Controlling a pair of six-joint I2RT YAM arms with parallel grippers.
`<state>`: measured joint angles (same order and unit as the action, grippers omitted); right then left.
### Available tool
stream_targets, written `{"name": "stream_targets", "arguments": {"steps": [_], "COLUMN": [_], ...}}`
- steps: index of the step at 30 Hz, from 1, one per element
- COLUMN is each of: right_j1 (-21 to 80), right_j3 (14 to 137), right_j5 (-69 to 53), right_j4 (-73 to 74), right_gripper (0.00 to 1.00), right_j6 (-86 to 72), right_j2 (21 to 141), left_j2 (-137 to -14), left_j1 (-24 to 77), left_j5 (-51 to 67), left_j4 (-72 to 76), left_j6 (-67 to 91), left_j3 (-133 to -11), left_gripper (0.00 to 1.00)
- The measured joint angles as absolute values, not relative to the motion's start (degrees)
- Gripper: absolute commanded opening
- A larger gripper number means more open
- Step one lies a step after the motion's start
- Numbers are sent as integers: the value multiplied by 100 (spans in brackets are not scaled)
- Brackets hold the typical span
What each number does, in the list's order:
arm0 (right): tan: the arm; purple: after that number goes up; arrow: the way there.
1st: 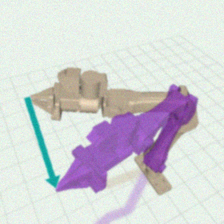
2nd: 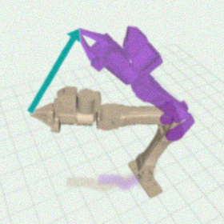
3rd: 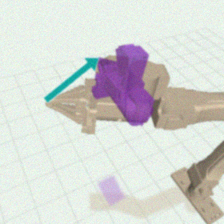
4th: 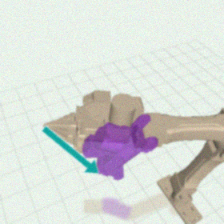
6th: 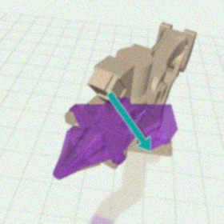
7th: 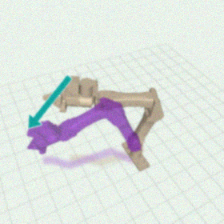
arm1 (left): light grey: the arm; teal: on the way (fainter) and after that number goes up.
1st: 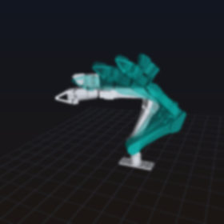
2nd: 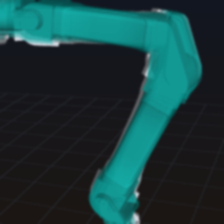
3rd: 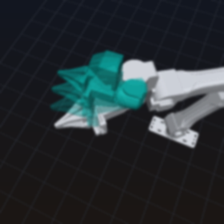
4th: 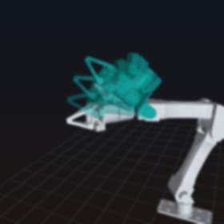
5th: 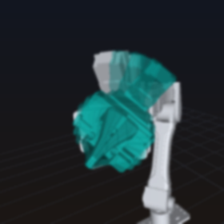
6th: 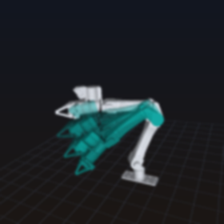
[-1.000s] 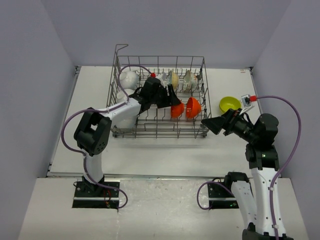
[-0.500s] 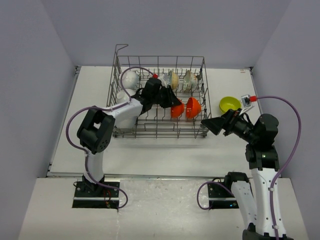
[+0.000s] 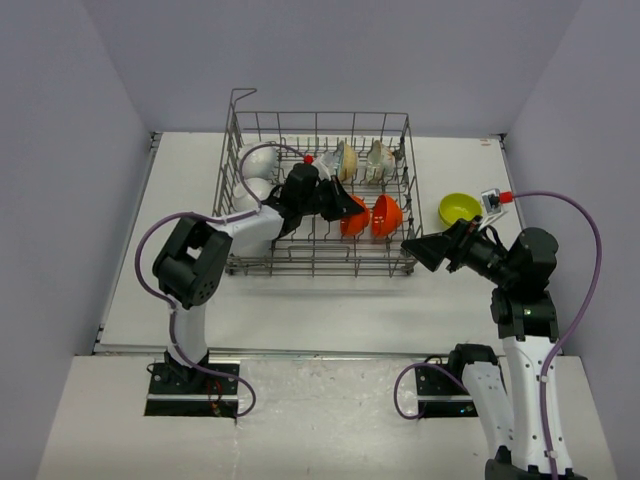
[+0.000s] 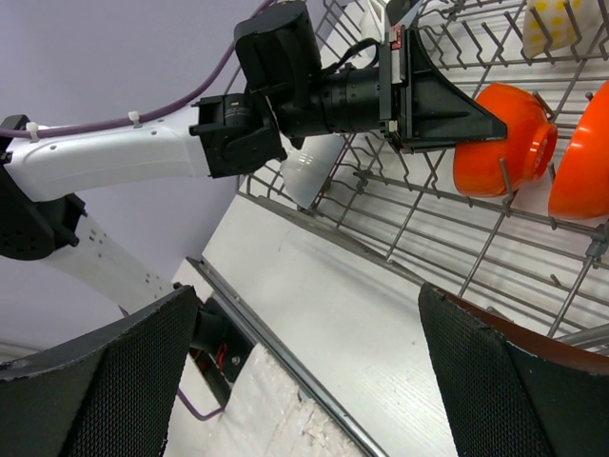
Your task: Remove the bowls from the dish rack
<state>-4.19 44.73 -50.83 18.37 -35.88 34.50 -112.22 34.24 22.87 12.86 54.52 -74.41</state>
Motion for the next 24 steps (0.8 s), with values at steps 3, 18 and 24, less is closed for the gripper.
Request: {"name": "stream_targets", "arguments": {"steps": [3,18,24], "right_j1": [-416,-416,-419], "right_j3": [4473,4473,4473], "right_j5": [-5098,-5116,-5116], "right_j4": [1837,1837,1839], "right_gripper": [98,98,98], "right_j6": [-3597,-3599,-3592], "right_j2": [3450,3457,3483], "left_j2": [-11183,-10986,-11065], "left_j1": [3409,3223,3124], "left_j5": [2324,2705,2834], "left_j4": [1500,2749,3472], "left_j6": [5513,6213,6842], "left_j3": [-7312,-6495,-6276], "left_gripper": [0,0,0]}}
